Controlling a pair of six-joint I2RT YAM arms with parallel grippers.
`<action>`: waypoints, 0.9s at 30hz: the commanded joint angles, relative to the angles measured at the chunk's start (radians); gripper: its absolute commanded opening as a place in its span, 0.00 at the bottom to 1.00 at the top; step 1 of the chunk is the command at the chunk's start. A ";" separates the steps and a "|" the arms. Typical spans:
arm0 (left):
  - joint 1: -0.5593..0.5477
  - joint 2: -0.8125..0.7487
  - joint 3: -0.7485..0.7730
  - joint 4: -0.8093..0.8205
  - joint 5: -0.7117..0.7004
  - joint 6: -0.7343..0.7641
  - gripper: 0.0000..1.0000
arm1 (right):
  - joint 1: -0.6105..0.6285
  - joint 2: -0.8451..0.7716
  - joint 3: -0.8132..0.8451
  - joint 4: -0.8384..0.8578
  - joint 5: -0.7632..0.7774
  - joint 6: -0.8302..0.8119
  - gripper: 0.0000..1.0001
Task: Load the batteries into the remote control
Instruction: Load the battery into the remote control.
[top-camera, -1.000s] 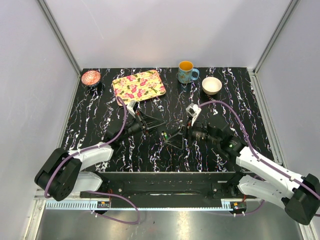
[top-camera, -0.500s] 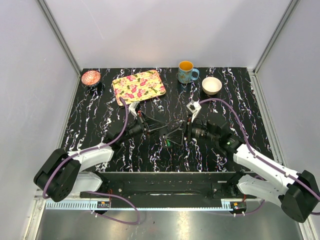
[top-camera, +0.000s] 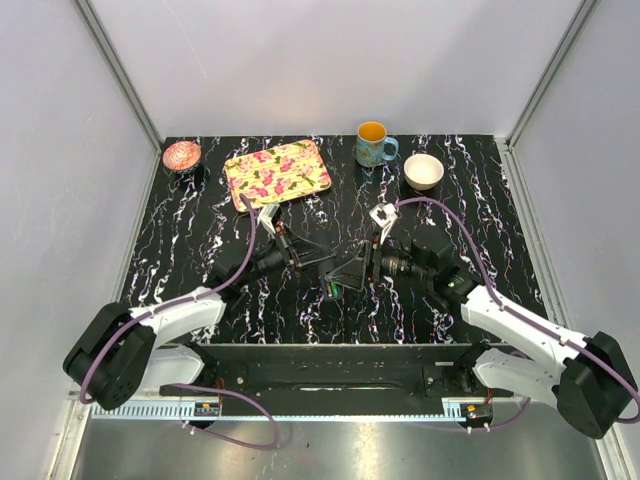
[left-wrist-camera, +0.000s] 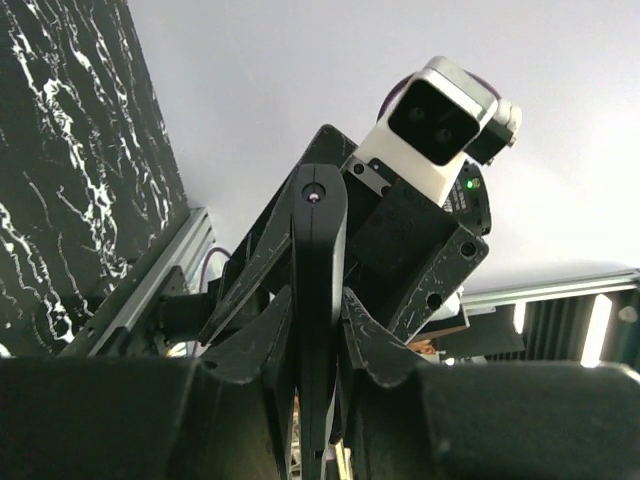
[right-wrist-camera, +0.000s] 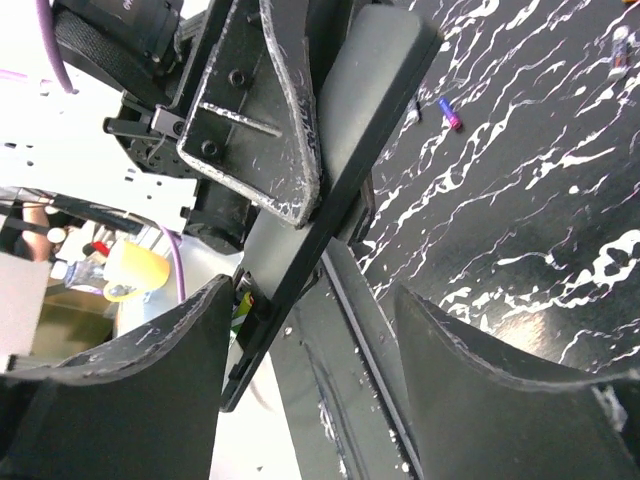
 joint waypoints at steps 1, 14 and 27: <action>-0.007 -0.054 0.071 -0.006 0.007 0.057 0.00 | -0.011 0.022 -0.015 0.027 -0.085 0.065 0.68; -0.009 -0.055 0.078 0.031 0.005 0.026 0.00 | -0.010 0.032 -0.018 -0.073 -0.079 0.034 0.50; -0.006 -0.077 0.087 -0.227 -0.064 0.199 0.00 | -0.010 -0.001 0.115 -0.168 -0.059 0.059 0.93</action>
